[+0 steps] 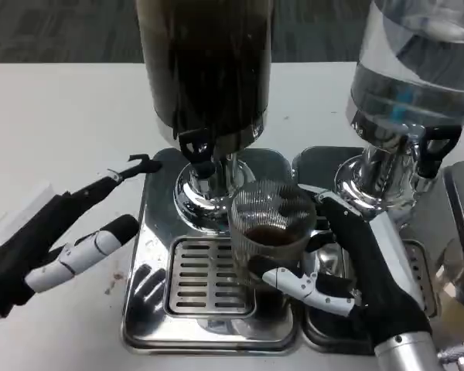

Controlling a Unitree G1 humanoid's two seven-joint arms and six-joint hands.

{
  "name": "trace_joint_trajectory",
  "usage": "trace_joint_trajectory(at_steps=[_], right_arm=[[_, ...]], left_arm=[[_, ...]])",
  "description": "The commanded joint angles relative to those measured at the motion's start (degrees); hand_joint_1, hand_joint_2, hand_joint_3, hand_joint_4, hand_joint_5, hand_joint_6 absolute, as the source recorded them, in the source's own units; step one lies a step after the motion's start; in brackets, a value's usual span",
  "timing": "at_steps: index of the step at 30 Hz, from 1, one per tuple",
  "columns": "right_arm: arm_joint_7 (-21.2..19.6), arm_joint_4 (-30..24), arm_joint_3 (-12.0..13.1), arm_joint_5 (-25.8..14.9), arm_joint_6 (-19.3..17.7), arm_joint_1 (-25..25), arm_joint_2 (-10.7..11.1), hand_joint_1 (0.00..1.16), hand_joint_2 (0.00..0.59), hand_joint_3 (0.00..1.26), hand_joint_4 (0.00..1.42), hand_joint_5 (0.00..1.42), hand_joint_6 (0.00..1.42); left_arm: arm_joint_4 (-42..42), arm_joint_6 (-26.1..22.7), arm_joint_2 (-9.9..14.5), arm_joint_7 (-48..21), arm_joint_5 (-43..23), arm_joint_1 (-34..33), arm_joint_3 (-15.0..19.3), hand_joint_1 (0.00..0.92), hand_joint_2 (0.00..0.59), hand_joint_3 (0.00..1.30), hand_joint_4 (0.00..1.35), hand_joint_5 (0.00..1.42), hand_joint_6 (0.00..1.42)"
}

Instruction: Grasp the cup under the faucet to collect the drink, then remove the cup.

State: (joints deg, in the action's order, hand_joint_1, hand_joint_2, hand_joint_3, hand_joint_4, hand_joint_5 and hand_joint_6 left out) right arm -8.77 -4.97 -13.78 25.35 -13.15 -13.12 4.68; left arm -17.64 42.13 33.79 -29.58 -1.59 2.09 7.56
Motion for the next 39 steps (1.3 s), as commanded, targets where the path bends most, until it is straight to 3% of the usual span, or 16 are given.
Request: trace_joint_trajectory(at_steps=[1, 8, 21, 39], right_arm=[[0.22, -3.02, 0.56, -1.49, -0.44, -0.55, -0.26, 0.73, 0.241, 0.41, 0.46, 0.55, 0.59], [1.21, -5.43, 0.95, -2.2, 0.08, -2.29, 0.32, 0.72, 0.243, 0.41, 0.46, 0.55, 0.59], [3.41, -8.61, 1.5, -3.01, 0.42, -4.23, 0.48, 0.72, 0.244, 0.42, 0.46, 0.55, 0.59], [6.67, -16.62, 1.82, -3.89, 1.19, -11.65, 1.3, 0.72, 0.244, 0.42, 0.47, 0.57, 0.6]], left_arm=[[0.7, 1.12, 1.68, -0.83, 0.4, 0.98, -0.23, 0.0, 0.188, 0.17, 0.04, 0.07, 0.08], [1.85, 1.76, 2.79, -0.63, 0.59, 2.12, -0.02, 0.0, 0.187, 0.16, 0.03, 0.06, 0.08], [1.65, 6.2, 6.85, -0.63, 1.27, 4.74, 0.81, 0.0, 0.162, 0.0, 0.0, 0.0, 0.04], [3.69, 9.59, 9.26, -0.64, 0.8, 9.52, 1.27, 0.0, 0.126, 0.0, 0.0, 0.0, 0.03]])
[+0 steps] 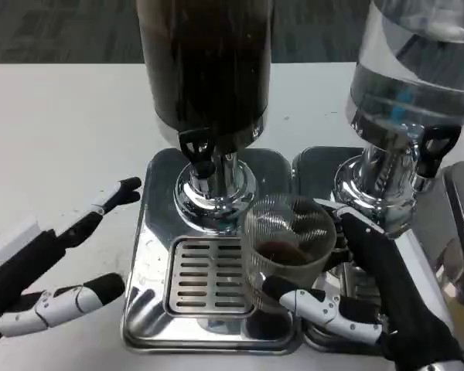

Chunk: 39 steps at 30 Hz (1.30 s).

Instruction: Grasp the cup under the faucet to collect the drink, then remove the cup.

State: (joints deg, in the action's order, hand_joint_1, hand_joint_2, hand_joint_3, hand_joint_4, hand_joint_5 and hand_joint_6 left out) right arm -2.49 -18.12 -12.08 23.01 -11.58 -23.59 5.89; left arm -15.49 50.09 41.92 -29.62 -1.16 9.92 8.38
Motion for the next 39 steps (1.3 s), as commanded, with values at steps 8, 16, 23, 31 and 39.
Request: trace_joint_trajectory(at_steps=[8, 16, 23, 31, 39], right_arm=[[1.63, -6.95, -0.22, -2.59, -0.43, -4.07, 0.53, 0.72, 0.244, 0.43, 0.47, 0.57, 0.6], [2.57, -11.11, -0.39, -2.48, 0.43, -8.31, 1.06, 0.72, 0.244, 0.43, 0.48, 0.57, 0.6], [3.16, -13.5, -0.11, -3.58, 0.6, -11.52, 1.27, 0.72, 0.244, 0.44, 0.48, 0.57, 0.6], [4.02, -15.4, 0.85, -3.78, 0.98, -12.6, 1.87, 0.72, 0.245, 0.44, 0.48, 0.57, 0.6], [4.5, -16.84, 1.31, -3.91, 1.65, -13.73, 1.83, 0.72, 0.253, 0.44, 0.48, 0.57, 0.6]], left_arm=[[5.52, 1.37, 1.82, -1.03, -1.54, 5.09, 0.8, 0.0, 0.12, 0.0, 0.0, 0.0, 0.03], [8.8, 0.14, 2.05, -1.63, -3.14, 7.63, 2.0, 0.0, 0.118, 0.0, 0.0, 0.0, 0.03], [12.12, -1.1, 1.7, -2.33, -4.6, 10.18, 2.33, 0.0, 0.117, 0.0, 0.0, 0.0, 0.03], [14.67, 0.36, 2.25, -3.69, -4.34, 13.47, 3.21, 0.0, 0.115, 0.0, 0.0, 0.0, 0.03], [15.14, 3.18, 2.86, -3.41, -1.29, 14.73, 5.2, 0.0, 0.114, 0.0, 0.0, 0.0, 0.03]])
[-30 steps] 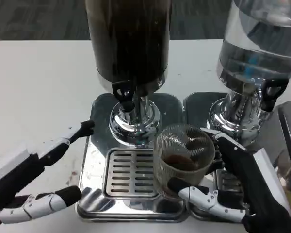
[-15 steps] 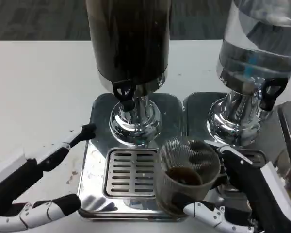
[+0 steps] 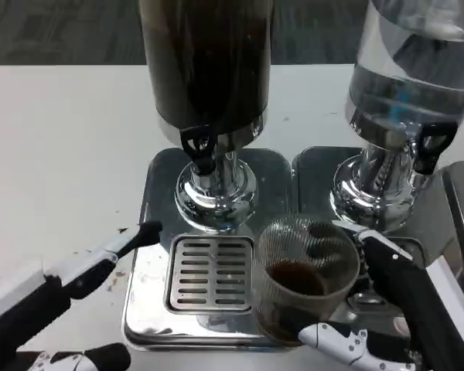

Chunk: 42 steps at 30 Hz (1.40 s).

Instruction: Grasp the cup under the faucet to collect the drink, then remove the cup.

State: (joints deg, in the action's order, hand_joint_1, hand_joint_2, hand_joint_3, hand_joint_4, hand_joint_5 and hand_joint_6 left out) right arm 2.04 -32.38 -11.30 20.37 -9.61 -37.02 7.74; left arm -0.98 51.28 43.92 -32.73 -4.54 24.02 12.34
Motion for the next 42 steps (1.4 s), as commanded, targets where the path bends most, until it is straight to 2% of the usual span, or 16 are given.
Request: trace_joint_trajectory(at_steps=[1, 14, 25, 42], right_arm=[[0.01, -2.7, 0.64, -1.41, -0.27, -0.33, -0.04, 0.73, 0.253, 0.44, 0.48, 0.57, 0.6], [0.76, -3.89, 1.0, -1.38, 0.83, -0.93, -0.01, 0.73, 0.257, 0.45, 0.48, 0.57, 0.6], [0.83, -3.88, 1.88, -1.85, 0.3, -1.3, 0.26, 0.73, 0.256, 0.45, 0.49, 0.57, 0.6], [0.39, -4.1, 1.68, -1.75, -0.19, -2.4, -0.2, 0.73, 0.256, 0.46, 0.49, 0.58, 0.62]], left_arm=[[0.66, 2.51, 0.93, -0.18, 2.78, 0.65, 1.57, 0.0, 0.114, 0.0, 0.0, 0.0, 0.03], [0.6, 4.9, 1.06, 0.47, 6.19, 0.38, 3.18, 0.0, 0.108, 0.0, 0.0, 0.0, 0.03], [0.27, 4.02, 0.9, 0.36, 5.87, 0.47, 2.96, 0.0, 0.103, 0.0, 0.0, 0.0, 0.03], [0.08, 2.66, 0.81, 0.07, 4.37, 0.12, 2.15, 0.0, 0.095, 0.0, 0.0, 0.0, 0.03]])
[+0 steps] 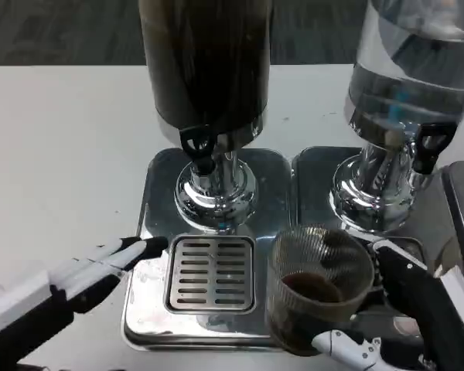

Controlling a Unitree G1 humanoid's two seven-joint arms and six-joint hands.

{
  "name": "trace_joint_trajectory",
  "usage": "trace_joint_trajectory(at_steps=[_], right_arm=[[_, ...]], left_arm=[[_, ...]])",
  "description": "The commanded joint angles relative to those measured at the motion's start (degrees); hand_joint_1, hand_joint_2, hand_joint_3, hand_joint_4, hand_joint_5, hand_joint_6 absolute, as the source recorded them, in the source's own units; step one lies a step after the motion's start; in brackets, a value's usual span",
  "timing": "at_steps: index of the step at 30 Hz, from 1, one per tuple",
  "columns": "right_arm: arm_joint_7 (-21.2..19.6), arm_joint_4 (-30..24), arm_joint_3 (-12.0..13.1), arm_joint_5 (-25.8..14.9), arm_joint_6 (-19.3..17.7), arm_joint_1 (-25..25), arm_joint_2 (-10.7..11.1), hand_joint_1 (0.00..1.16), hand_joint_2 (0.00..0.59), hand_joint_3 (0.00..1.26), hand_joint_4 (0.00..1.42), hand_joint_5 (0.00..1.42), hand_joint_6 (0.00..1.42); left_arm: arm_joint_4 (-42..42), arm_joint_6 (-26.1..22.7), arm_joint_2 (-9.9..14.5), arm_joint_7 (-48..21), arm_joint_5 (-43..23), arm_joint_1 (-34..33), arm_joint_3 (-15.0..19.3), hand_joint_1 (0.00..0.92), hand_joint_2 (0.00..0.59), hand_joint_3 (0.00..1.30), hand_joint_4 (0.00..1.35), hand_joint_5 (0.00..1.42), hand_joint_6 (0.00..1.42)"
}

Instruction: Grasp the cup under the faucet to collect the drink, then remove the cup.

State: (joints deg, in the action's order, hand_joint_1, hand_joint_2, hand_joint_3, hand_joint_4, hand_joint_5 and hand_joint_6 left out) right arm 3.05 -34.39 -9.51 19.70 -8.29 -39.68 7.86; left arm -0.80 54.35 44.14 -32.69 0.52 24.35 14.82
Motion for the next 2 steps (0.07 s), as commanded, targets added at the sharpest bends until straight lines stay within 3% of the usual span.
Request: trace_joint_trajectory(at_steps=[1, 2], right_arm=[[-0.71, -2.19, 0.01, -1.02, -1.66, 0.16, -0.33, 0.73, 0.256, 0.46, 0.49, 0.58, 0.62], [-0.79, -2.27, 0.14, -1.0, -1.68, 0.04, -0.38, 0.73, 0.256, 0.46, 0.49, 0.58, 0.62]], left_arm=[[-0.16, -0.49, 0.63, -0.03, -0.78, -0.29, -0.44, 0.0, 0.095, 0.0, 0.0, 0.0, 0.03], [-0.17, -0.59, 0.61, -0.05, -0.91, -0.39, -0.56, 0.0, 0.094, 0.0, 0.0, 0.0, 0.03]])
